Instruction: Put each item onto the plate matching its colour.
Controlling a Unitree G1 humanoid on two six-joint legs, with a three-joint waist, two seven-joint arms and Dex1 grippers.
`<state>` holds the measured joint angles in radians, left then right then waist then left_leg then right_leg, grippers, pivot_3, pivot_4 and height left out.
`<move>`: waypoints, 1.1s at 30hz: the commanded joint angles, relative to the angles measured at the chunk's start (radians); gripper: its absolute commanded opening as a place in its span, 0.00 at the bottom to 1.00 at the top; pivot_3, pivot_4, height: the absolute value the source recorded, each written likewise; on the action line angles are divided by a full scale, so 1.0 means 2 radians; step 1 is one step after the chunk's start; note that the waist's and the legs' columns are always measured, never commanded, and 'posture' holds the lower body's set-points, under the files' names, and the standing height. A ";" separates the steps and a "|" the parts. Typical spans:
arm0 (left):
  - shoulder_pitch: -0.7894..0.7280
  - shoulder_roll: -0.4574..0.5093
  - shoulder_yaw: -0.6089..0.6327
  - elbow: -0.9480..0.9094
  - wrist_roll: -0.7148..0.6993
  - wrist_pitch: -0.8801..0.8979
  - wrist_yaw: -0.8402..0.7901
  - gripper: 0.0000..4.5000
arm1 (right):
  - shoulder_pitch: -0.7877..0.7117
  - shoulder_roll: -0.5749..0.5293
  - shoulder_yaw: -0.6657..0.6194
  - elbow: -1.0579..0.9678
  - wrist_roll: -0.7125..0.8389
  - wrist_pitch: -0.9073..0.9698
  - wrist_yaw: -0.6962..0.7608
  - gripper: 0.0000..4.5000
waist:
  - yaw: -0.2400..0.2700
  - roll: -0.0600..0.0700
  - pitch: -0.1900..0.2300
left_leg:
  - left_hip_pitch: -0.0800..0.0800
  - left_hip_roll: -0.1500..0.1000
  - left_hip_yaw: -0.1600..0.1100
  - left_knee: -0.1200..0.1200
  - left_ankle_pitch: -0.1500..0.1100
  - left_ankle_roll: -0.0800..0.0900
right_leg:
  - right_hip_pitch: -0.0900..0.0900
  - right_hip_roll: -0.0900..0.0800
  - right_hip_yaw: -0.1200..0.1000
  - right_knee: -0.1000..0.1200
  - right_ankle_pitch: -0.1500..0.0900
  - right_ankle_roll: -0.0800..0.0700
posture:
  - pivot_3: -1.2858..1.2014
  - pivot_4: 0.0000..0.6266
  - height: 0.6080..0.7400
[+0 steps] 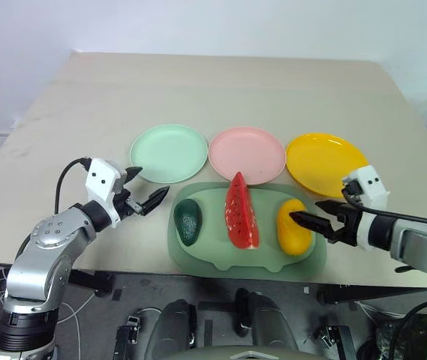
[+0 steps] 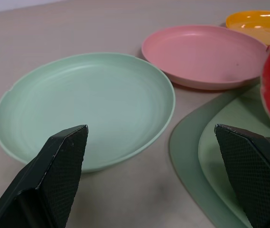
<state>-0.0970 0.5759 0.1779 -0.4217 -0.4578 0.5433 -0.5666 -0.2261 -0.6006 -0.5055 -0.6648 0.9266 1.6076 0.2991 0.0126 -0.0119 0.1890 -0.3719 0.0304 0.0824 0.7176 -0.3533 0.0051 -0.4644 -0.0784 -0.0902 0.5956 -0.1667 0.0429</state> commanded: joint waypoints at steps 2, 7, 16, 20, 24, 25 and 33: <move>-0.002 -0.001 0.005 -0.018 -0.003 -0.001 0.006 1.00 | 0.003 0.007 0.014 -0.001 0.009 0.003 -0.033 1.00 | 0.000 0.000 0.000 | 0.000 0.000 0.000 0.000 0.000 0.000 | 0.000 0.000 0.000 0.000 0.000 0.000 | 0.52 0.24 1.00; 0.008 0.002 0.014 -0.028 -0.006 0.001 0.011 1.00 | 0.004 0.005 0.054 0.008 -0.006 0.003 -0.050 1.00 | 0.000 -0.001 -0.001 | 0.000 0.000 0.000 0.000 0.000 0.000 | 0.000 0.000 0.000 0.000 0.000 0.000 | 0.52 0.24 1.00; 0.022 0.003 0.021 -0.040 -0.009 0.005 0.020 1.00 | -0.001 0.014 0.073 0.025 0.003 0.003 -0.055 1.00 | 0.001 -0.002 -0.002 | 0.000 0.000 0.000 0.000 0.000 0.000 | 0.001 0.000 0.000 0.000 0.000 0.000 | 0.52 0.24 1.00; 0.024 0.004 0.023 -0.039 -0.008 0.003 0.022 1.00 | -0.008 0.018 0.072 0.033 0.002 0.003 -0.056 0.91 | 0.001 -0.002 -0.002 | 0.000 0.000 0.000 0.000 0.000 0.000 | 0.001 0.000 0.000 -0.001 0.000 0.000 | 0.52 0.24 1.00; 0.024 0.004 0.024 -0.036 -0.007 0.001 0.020 1.00 | -0.027 0.017 0.054 0.047 0.007 0.003 -0.052 0.69 | 0.001 -0.002 -0.002 | 0.000 0.000 0.000 0.000 0.000 0.000 | 0.001 0.000 0.000 -0.001 0.000 0.000 | 0.52 0.24 1.00; 0.023 0.004 0.024 -0.035 -0.007 0.001 0.020 1.00 | -0.039 0.014 0.048 0.053 0.009 0.003 -0.050 0.68 | 0.000 -0.002 -0.002 | 0.000 0.000 0.000 0.000 0.000 0.000 | 0.001 0.000 0.000 -0.001 -0.001 -0.001 | 0.52 0.24 1.00; 0.016 0.005 0.024 -0.026 -0.003 -0.004 0.017 1.00 | -0.170 -0.036 0.039 0.151 -0.039 -0.060 -0.033 0.68 | -0.001 -0.002 -0.001 | -0.001 0.000 0.000 0.000 0.000 0.000 | -0.001 0.000 0.000 0.000 0.000 0.000 | 0.52 0.24 1.00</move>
<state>-0.0531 0.5777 0.2107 -0.4543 -0.4662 0.5579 -0.5296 -0.5224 -0.6415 -0.4122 -0.3920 0.8854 1.5544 0.2236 0.0108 -0.0156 0.1861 -0.3729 0.0299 0.0827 0.7168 -0.3537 0.0058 -0.4659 -0.0784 -0.0903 0.5952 -0.1670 0.0430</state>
